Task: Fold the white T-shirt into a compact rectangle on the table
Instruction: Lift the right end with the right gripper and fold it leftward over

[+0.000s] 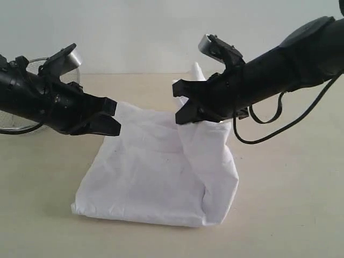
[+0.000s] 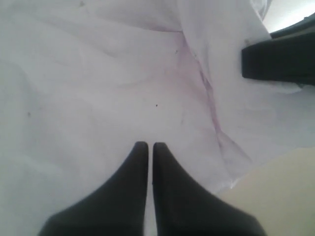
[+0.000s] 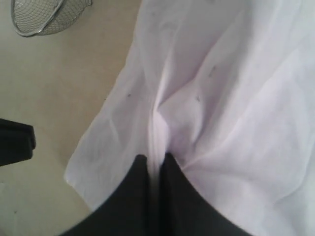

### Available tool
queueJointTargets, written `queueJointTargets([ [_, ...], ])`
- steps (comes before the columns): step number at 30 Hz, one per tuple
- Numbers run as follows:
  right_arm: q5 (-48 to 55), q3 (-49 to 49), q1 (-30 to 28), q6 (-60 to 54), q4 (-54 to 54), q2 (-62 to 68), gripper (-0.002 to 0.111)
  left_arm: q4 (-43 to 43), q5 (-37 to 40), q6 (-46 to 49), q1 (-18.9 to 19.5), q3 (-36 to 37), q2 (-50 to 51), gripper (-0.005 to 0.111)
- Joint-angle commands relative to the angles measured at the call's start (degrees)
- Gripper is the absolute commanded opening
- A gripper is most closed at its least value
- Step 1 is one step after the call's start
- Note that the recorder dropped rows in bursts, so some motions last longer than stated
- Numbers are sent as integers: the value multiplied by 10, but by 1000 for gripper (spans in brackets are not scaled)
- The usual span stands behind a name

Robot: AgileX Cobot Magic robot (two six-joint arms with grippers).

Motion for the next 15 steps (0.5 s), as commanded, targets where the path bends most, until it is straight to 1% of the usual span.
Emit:
queueJointTargets([
  [1, -38, -3, 33, 4, 10, -7, 0, 31, -2, -11, -1, 2, -28, 5],
  [3, -51, -3, 43, 4, 18, -7, 0, 68, -15, -42, -1, 2, -44, 5],
  [6, -65, -3, 52, 4, 22, -7, 0, 153, -24, -128, 0, 2, -70, 5],
  [7, -76, -3, 59, 4, 22, -7, 0, 203, -25, -177, 0, 2, -87, 5],
  [8, -82, -3, 62, 4, 23, -7, 0, 219, -25, -193, 0, 2, -97, 5],
  [9, -88, -3, 67, 4, 27, -7, 0, 232, -25, -206, 0, 2, -114, 5],
  [11, -88, -6, 74, -6, 49, -5, 0, 231, -22, -207, 0, 2, -140, 5],
  [14, -67, -34, 85, -7, 52, 20, 0, 232, -5, -207, 0, 2, -151, 5],
  [15, -65, -50, 99, -2, 53, 32, 0, 236, -1, -209, 0, 2, -151, 5],
])
